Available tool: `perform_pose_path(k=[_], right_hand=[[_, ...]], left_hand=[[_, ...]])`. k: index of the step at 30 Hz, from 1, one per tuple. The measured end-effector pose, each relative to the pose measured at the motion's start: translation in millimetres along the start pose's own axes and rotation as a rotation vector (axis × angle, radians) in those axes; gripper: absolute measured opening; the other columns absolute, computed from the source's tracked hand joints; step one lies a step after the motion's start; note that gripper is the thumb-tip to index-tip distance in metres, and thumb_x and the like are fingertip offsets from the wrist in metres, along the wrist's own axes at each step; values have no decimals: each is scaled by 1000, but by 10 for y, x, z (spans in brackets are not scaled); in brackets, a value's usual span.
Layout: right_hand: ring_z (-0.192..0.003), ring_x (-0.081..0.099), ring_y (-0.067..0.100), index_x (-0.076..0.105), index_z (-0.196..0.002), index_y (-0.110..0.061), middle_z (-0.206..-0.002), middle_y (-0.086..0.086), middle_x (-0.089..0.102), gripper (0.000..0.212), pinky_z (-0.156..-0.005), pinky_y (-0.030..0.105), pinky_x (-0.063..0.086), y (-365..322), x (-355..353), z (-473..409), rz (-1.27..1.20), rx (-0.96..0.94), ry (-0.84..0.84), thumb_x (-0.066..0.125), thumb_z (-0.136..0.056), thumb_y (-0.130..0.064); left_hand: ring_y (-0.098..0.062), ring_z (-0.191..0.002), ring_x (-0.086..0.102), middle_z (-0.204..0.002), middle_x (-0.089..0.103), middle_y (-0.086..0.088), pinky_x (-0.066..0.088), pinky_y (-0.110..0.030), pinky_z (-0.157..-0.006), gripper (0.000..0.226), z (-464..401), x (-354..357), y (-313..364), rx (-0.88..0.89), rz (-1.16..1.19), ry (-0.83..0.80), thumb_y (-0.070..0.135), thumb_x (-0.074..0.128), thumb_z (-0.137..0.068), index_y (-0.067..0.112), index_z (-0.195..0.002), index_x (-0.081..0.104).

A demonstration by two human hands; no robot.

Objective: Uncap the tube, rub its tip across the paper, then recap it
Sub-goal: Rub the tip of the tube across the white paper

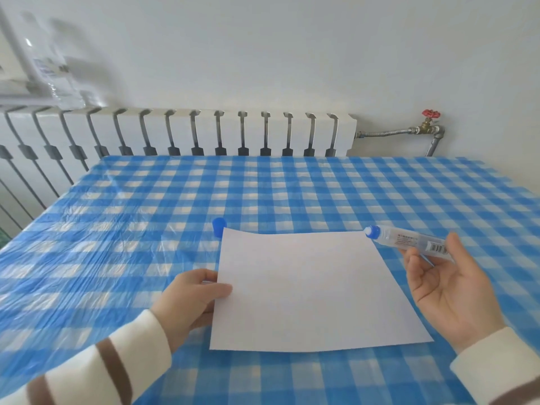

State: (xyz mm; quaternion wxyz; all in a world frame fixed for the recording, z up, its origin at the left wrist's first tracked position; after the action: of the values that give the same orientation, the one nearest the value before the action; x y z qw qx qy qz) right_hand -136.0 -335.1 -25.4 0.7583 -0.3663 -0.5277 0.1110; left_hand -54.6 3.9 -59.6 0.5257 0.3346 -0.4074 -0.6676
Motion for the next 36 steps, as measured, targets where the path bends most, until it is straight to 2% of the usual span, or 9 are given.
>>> perform_pose_path(k=[7,10,13,16,20,24,27,32,36], right_hand=[[-70,70,13,59,-100,-8,-104,18,67,39,-58,19,57,91,237,-61,41,67,-20,65,-78,-40],[-70,70,14,58,-101,-9,-104,19,67,40,-56,19,57,206,356,-111,46,113,-11,67,-76,-39],[-65,70,15,57,-100,-6,-96,18,67,38,-54,20,57,389,514,-176,48,168,-21,67,-79,-36],[-63,71,17,60,-93,-5,-87,18,69,31,-51,22,57,646,716,-238,60,228,-32,69,-81,-32],[-66,72,21,60,-99,-5,-80,19,74,41,-50,24,57,1051,939,-309,81,316,-26,78,-68,-25],[-65,73,23,61,-95,-2,-74,18,74,32,-50,25,57,1400,1083,-376,163,381,-11,77,-74,-21],[-65,73,22,63,-92,-1,-73,17,74,24,-51,24,57,1568,1172,-436,238,388,-17,74,-82,-19],[-63,72,19,63,-100,0,-71,13,73,27,-52,24,57,1705,1244,-498,318,368,-17,74,-82,-17],[-63,72,19,62,-102,-1,-81,15,69,27,-53,24,57,1765,1253,-505,344,373,0,74,-82,-15]], left_hand=[[-21,-52,64,-72,68,-16,52,-27,-46,12,-8,-167,84,71,-229,53,11,62,-84,9,-95,59],[-20,-50,63,-71,69,-15,51,-27,-46,8,-66,-260,111,139,-343,83,15,61,-85,11,-91,59],[-15,-54,62,-70,66,-2,51,-25,-49,1,-123,-327,205,344,-589,179,23,61,-84,22,-84,60],[-5,-70,57,-77,60,9,41,-12,-62,12,-125,-261,297,604,-801,210,22,61,-84,32,-79,58],[-6,-86,52,-92,54,12,41,-21,-77,8,-163,-196,292,748,-811,166,18,61,-85,24,-90,64],[-14,-94,51,-97,57,4,41,-25,-85,8,-156,-186,282,817,-827,149,14,62,-84,18,-91,66],[-18,-94,53,-97,59,0,42,-29,-87,9,-148,-180,278,840,-817,140,12,63,-83,15,-90,68],[-22,-93,54,-100,62,-1,45,-37,-84,10,-136,-160,267,886,-839,141,11,65,-81,15,-88,70],[-21,-94,54,-102,63,1,45,-40,-85,10,-159,-147,249,902,-866,129,15,65,-81,18,-89,70]])
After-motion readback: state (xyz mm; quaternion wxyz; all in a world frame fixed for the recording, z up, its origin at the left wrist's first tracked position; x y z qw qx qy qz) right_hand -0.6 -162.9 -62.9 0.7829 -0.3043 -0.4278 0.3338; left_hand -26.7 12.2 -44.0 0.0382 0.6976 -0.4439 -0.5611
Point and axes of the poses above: each hand's wrist, its own z-axis away from the middle knuckle, its own x-axis out of the palm, y = z × x, the point moved 6 cm from there along -z, towards the middle knuckle
